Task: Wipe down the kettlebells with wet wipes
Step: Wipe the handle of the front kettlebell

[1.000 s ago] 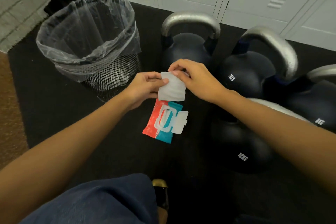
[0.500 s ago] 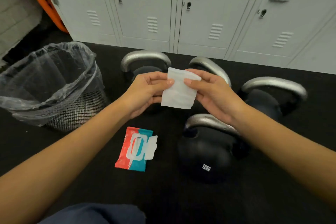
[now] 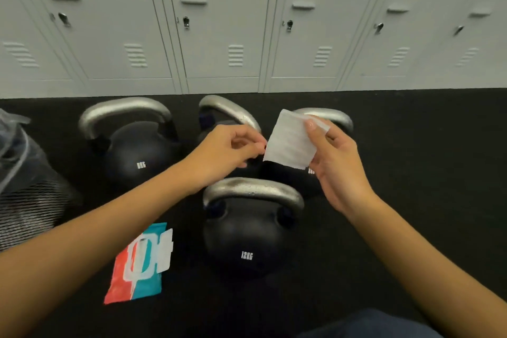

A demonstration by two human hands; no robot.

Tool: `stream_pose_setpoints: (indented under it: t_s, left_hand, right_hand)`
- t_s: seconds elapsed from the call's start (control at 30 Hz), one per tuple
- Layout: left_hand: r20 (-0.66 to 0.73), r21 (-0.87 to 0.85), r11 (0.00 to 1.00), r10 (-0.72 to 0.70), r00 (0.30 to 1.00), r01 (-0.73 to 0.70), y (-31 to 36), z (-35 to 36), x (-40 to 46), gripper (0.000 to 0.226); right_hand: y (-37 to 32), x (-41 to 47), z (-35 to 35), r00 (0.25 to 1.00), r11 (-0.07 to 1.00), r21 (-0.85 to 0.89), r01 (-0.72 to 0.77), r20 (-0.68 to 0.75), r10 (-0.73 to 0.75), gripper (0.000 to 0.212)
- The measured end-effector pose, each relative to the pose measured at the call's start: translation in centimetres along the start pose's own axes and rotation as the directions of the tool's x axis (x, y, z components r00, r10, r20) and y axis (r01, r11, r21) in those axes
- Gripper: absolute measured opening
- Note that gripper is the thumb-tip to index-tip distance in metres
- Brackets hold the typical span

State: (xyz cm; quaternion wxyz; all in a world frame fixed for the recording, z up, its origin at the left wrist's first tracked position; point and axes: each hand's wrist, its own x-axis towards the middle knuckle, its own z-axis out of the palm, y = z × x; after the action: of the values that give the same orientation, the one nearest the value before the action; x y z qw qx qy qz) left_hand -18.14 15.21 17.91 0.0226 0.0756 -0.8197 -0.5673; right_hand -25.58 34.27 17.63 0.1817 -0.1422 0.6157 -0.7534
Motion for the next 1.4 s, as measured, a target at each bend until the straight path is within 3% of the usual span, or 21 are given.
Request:
stream_pose_setpoints:
  t_s: [0.1,0.23,0.37,0.5,0.6,0.77,0.93,1.13,1.4]
  left_hand:
    - [0.087,0.247,0.962,0.096,0.992,-0.115,-0.2,1.1,-0.4,0.022]
    - [0.201,0.476,0.848,0.153,0.968,-0.233,-1.7,1.3,-1.3,0.062]
    - [0.218,0.597,0.752,0.184,0.959,-0.28,-4.0,0.8,-2.3,0.081]
    - [0.115,0.631,0.743,0.195,0.974,-0.223,-5.6,0.3,-3.5,0.08]
    - [0.035,0.633,0.758,0.173,0.984,-0.155,-6.5,-0.3,-4.3,0.074]
    - [-0.007,0.563,0.821,0.118,0.993,-0.093,-7.7,-1.8,-4.6,0.062]
    - [-0.009,0.466,0.881,0.099,0.995,-0.084,-7.0,-1.5,-4.2,0.054]
    - [0.005,0.425,0.901,0.091,0.996,-0.084,-7.4,-1.9,-3.9,0.045]
    - [0.076,0.453,0.881,0.114,0.991,-0.136,-7.5,-2.6,-3.2,0.048]
  right_hand:
    - [1.2,-1.0,-2.6,0.994,0.997,-0.077,0.029,-0.1,-0.037,0.027]
    - [4.5,-2.4,-4.4,0.989,0.978,-0.209,-0.022,-0.146,-0.009,0.021]
    - [7.3,-3.6,-4.6,0.991,0.973,-0.22,-0.063,-0.13,0.034,0.024]
    - [9.0,-4.5,-4.2,0.993,0.966,-0.237,-0.102,-0.078,0.085,0.028]
    - [9.8,-4.6,-4.1,0.983,0.976,-0.122,-0.181,-0.058,0.175,0.036]
    - [10.5,-4.0,-3.5,0.964,0.958,-0.102,-0.267,-0.043,0.264,0.055]
    - [10.1,-4.0,-3.4,0.979,0.98,-0.074,-0.187,-0.1,0.179,0.049]
    - [11.1,-4.0,-3.2,0.971,0.982,-0.033,-0.186,-0.157,0.178,0.043]
    - [12.5,-5.0,-2.6,0.926,0.95,0.107,-0.293,-0.215,0.31,0.045]
